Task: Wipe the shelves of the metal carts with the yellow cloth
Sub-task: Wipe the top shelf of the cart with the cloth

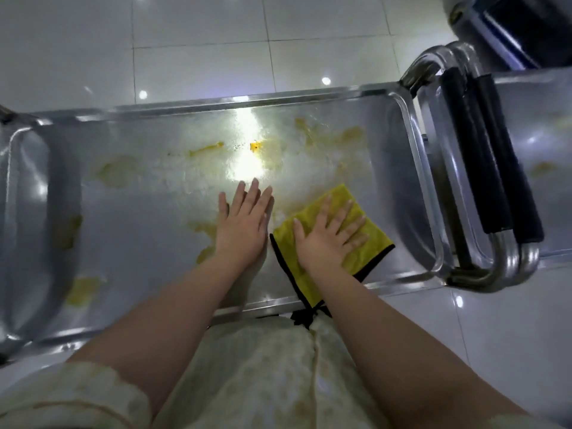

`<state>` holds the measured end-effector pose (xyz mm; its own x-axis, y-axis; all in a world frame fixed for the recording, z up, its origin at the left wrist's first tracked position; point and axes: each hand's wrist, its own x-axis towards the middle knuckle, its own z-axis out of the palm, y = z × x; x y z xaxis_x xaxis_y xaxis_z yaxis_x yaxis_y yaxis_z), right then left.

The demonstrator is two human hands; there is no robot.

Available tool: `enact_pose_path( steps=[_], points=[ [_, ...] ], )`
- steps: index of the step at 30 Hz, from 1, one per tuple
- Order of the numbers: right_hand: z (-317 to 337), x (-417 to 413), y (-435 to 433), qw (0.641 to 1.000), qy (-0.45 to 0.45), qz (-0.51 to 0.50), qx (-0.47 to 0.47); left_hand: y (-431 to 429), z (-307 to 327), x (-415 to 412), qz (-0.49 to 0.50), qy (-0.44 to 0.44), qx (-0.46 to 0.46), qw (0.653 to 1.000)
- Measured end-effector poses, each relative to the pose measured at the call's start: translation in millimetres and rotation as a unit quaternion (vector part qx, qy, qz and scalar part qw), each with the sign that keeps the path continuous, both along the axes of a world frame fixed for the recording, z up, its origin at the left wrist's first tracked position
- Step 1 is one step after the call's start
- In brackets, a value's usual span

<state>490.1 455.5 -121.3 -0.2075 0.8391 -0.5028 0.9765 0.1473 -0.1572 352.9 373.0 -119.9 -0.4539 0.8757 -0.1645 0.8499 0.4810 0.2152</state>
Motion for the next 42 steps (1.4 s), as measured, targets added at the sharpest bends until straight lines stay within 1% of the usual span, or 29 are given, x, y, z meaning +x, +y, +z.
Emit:
enact_pose_path(
  steps=[3,5,7,8,10,14,16,17,18,20,21,23,24,26,27,28,30,32,34,36,38,40,42],
  points=[
    [-2,-2,2,1.000,-0.007,0.014,0.016,32,-7,-15,-0.007,-0.002,-0.027,1.000],
    [-2,9,13,0.998,0.000,0.056,0.030,45,-14,-19,-0.013,-0.001,-0.051,0.999],
    [-3,26,34,0.994,0.002,0.103,0.043,47,-21,-21,-0.015,0.003,-0.051,0.999],
    [-4,36,50,0.993,0.000,0.111,0.046,46,-23,-22,-0.016,0.004,-0.041,0.999],
    [-4,56,88,0.996,0.000,0.078,0.036,43,-26,-23,-0.016,0.008,-0.023,1.000],
    [0,88,147,0.998,-0.032,-0.048,0.014,43,-29,-23,-0.014,0.014,-0.012,1.000],
    [2,76,151,0.995,-0.040,-0.087,0.004,44,-28,-23,-0.013,0.017,-0.015,1.000],
    [2,62,145,0.996,-0.039,-0.081,0.004,43,-28,-23,-0.015,0.018,-0.018,1.000],
    [0,46,135,0.998,-0.037,-0.043,0.012,43,-28,-22,-0.016,0.018,-0.017,1.000],
    [-5,9,104,0.995,-0.022,0.096,0.034,43,-27,-23,-0.007,-0.002,-0.005,1.000],
    [-7,-8,85,0.984,-0.009,0.171,0.044,43,-26,-24,0.006,-0.019,0.007,1.000],
    [-10,-34,51,0.952,0.005,0.299,0.059,43,-25,-27,0.029,-0.040,0.018,0.999],
    [-10,-39,42,0.937,0.005,0.342,0.066,43,-25,-28,0.033,-0.036,0.012,0.999],
    [-10,-37,48,0.922,0.010,0.379,0.082,44,-27,-28,0.030,-0.023,-0.004,0.999],
    [-10,-29,60,0.923,0.012,0.375,0.091,44,-27,-27,0.030,-0.020,-0.009,0.999],
    [-11,-17,76,0.931,0.012,0.352,0.096,44,-28,-26,0.029,-0.015,-0.014,0.999],
    [-12,16,115,0.960,0.006,0.261,0.099,45,-29,-25,0.024,-0.001,-0.021,0.999],
    [-9,53,157,0.985,-0.005,0.153,0.072,45,-29,-25,0.022,0.007,-0.026,0.999],
    [-4,76,185,0.996,-0.030,0.076,0.046,45,-28,-25,0.025,0.012,-0.027,0.999],
    [-2,75,192,0.998,-0.050,0.032,0.023,45,-28,-24,0.027,0.017,-0.030,0.999],
    [-4,54,179,0.998,-0.050,0.030,0.022,44,-28,-24,0.025,0.020,-0.032,0.999],
    [-7,21,155,0.993,-0.034,0.108,0.045,44,-27,-25,0.023,0.013,-0.033,0.999],
    [-7,-16,124,0.976,-0.003,0.211,0.056,45,-25,-25,0.022,0.003,-0.034,0.999]
  ],
)
